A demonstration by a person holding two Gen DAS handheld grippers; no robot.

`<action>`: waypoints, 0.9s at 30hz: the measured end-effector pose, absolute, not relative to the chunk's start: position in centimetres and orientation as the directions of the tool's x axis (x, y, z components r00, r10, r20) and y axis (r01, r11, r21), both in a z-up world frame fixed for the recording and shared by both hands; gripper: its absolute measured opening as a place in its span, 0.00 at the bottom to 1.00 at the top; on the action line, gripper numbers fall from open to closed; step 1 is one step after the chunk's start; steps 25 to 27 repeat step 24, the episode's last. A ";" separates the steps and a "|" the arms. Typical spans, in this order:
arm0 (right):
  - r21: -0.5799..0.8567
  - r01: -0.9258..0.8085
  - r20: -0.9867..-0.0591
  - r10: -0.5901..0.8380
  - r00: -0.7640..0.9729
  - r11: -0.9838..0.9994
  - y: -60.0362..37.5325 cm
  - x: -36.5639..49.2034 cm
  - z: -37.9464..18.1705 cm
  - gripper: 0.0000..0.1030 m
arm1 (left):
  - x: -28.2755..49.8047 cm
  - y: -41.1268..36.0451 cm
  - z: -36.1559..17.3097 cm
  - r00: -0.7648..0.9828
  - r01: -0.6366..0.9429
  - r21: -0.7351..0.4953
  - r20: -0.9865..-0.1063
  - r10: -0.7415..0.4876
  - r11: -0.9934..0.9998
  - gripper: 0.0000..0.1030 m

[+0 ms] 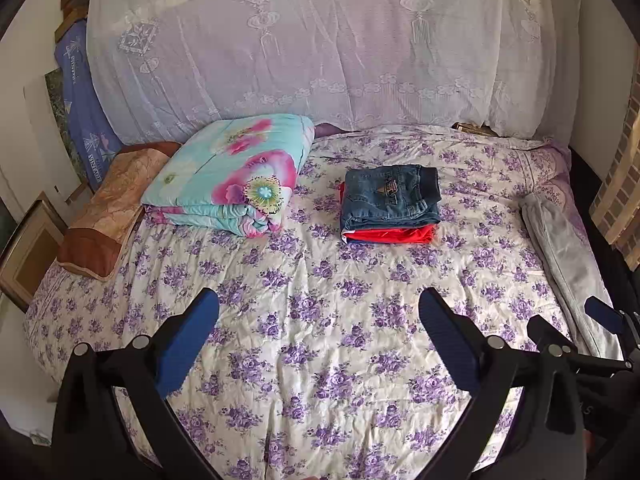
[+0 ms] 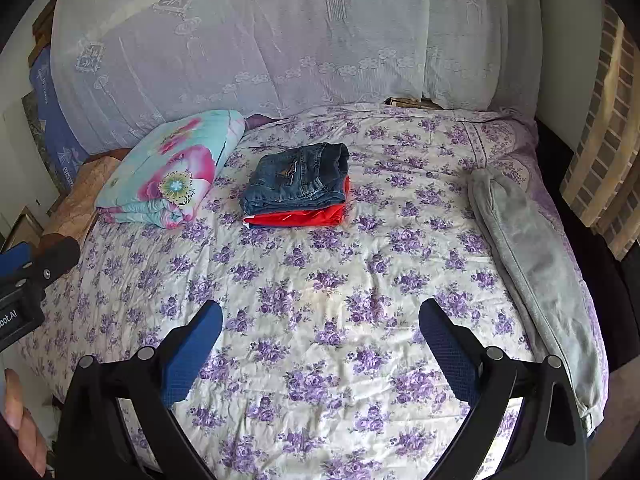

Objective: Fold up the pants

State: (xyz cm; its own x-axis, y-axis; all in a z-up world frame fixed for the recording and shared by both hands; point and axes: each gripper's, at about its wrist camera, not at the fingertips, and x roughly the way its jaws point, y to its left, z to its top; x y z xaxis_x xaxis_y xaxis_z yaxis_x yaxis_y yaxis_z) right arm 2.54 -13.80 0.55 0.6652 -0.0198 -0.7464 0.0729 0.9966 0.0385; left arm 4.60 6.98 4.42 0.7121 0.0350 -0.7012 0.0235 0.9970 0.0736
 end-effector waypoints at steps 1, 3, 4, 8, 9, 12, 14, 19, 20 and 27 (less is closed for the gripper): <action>0.040 0.076 -0.747 -0.020 0.665 0.996 -13.9 2.6 0.5 0.96 | 4.7 6.9 4.5 0.713 0.026 0.074 -0.700 0.034 0.997 0.95; 0.042 0.081 -0.746 -0.023 0.665 0.996 -14.0 2.7 0.5 0.96 | 4.9 6.8 4.5 0.714 0.031 0.074 -0.699 0.030 0.997 0.95; 0.042 0.084 -0.747 -0.024 0.665 0.996 -14.0 2.8 0.5 0.96 | 5.0 6.7 4.6 0.714 0.034 0.074 -0.700 0.028 0.997 0.95; 0.044 0.086 -0.749 -0.024 0.662 0.995 -14.1 3.0 0.4 0.96 | 5.2 6.6 4.6 0.713 0.034 0.074 -0.701 0.028 0.997 0.95; 0.044 0.085 -0.749 -0.024 0.662 0.995 -14.0 3.0 0.3 0.96 | 5.2 6.6 4.6 0.712 0.034 0.074 -0.701 0.028 0.997 0.95; 0.040 0.086 -0.750 -0.027 0.661 0.996 -14.0 3.0 0.3 0.96 | 5.2 6.7 4.6 0.714 0.033 0.076 -0.699 0.029 0.997 0.95; 0.043 0.090 -0.751 -0.028 0.660 0.995 -13.9 3.0 0.3 0.96 | 5.4 6.6 4.6 0.715 0.034 0.077 -0.699 0.029 0.996 0.95; 0.044 0.091 -0.752 -0.026 0.659 0.995 -13.8 3.0 0.1 0.96 | 5.8 6.6 4.2 0.708 0.033 0.074 -0.705 0.029 0.997 0.95; 0.046 0.091 -0.752 -0.025 0.658 0.995 -13.8 3.0 0.1 0.96 | 5.7 6.6 4.0 0.705 0.031 0.072 -0.708 0.029 0.997 0.95; 0.043 0.091 -0.752 -0.028 0.658 0.995 -13.8 3.0 0.1 0.96 | 5.7 6.7 3.8 0.698 0.030 0.065 -0.715 0.026 0.997 0.95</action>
